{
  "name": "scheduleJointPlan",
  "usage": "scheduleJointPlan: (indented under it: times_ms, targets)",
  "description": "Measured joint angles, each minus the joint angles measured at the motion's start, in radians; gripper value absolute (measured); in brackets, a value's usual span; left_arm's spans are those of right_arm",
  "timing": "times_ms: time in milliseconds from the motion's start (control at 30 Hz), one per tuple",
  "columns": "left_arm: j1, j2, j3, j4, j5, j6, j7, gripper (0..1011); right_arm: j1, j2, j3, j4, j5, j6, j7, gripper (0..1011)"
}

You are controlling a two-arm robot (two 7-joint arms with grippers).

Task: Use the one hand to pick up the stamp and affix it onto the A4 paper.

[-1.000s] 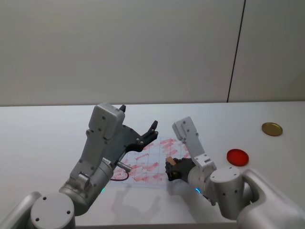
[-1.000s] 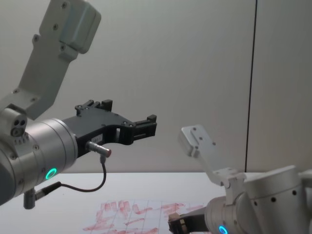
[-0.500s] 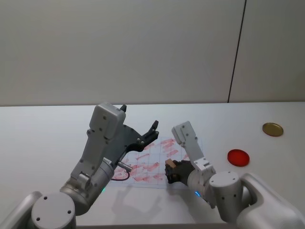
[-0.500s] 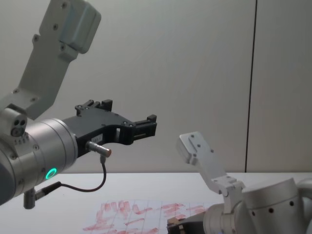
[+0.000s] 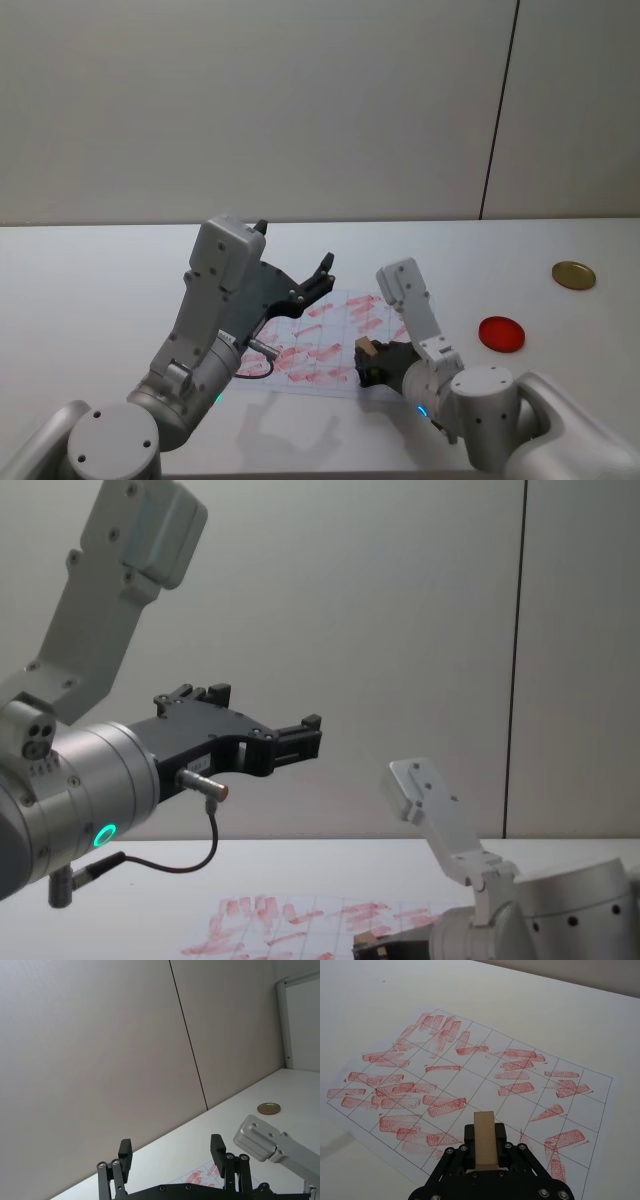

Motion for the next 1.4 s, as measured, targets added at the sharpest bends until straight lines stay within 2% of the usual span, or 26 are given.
scheduleJointPlan:
  times_ms: [867,1067,1400]
  targets:
    - [0.000,0.000,0.000,0.000,0.000,0.000,0.000,993,-0.002,0.007,0.023,-0.003,0.024,0.004,0.007,217]
    - [0.000,0.000,0.000,0.000,0.000,0.000,0.000,993,-0.012,0.014,0.025,-0.049,0.016,0.001,0.007,217]
    - [0.000,0.000,0.000,0.000,0.000,0.000,0.000,993,-0.034,0.027,0.033,-0.211,0.013,0.014,-0.002,217]
